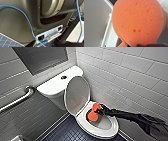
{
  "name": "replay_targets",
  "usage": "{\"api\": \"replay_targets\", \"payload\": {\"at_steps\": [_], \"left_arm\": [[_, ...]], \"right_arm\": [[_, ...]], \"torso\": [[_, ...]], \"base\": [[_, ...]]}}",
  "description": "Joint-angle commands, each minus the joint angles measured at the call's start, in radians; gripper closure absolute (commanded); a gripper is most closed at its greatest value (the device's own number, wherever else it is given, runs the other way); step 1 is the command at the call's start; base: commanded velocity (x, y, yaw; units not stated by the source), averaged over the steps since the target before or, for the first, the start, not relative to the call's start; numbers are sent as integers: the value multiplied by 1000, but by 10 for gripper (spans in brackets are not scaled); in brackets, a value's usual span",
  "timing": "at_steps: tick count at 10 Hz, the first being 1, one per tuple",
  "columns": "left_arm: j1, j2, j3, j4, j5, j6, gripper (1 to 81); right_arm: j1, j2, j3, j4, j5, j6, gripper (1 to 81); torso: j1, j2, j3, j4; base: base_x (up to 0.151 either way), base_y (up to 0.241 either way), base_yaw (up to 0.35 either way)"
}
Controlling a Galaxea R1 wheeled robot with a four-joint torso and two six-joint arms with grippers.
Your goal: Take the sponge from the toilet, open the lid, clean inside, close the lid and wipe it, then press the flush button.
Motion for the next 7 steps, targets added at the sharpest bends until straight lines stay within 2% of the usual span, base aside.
{"api": "replay_targets", "payload": {"at_steps": [1,4,7], "left_arm": [[55,-4,25,-7,41,4,10],[55,-2,25,-6,40,4,10],[54,-6,25,-6,11,4,10]], "right_arm": [[151,-27,38,16,-2,12,811],[143,-128,180,11,4,49,811],[99,-185,211,11,31,75,811]], "torso": [[0,0,0,0],[0,0,0,0],[0,0,0,0]], "base": [[0,0,0],[0,0,0],[0,0,0]]}}
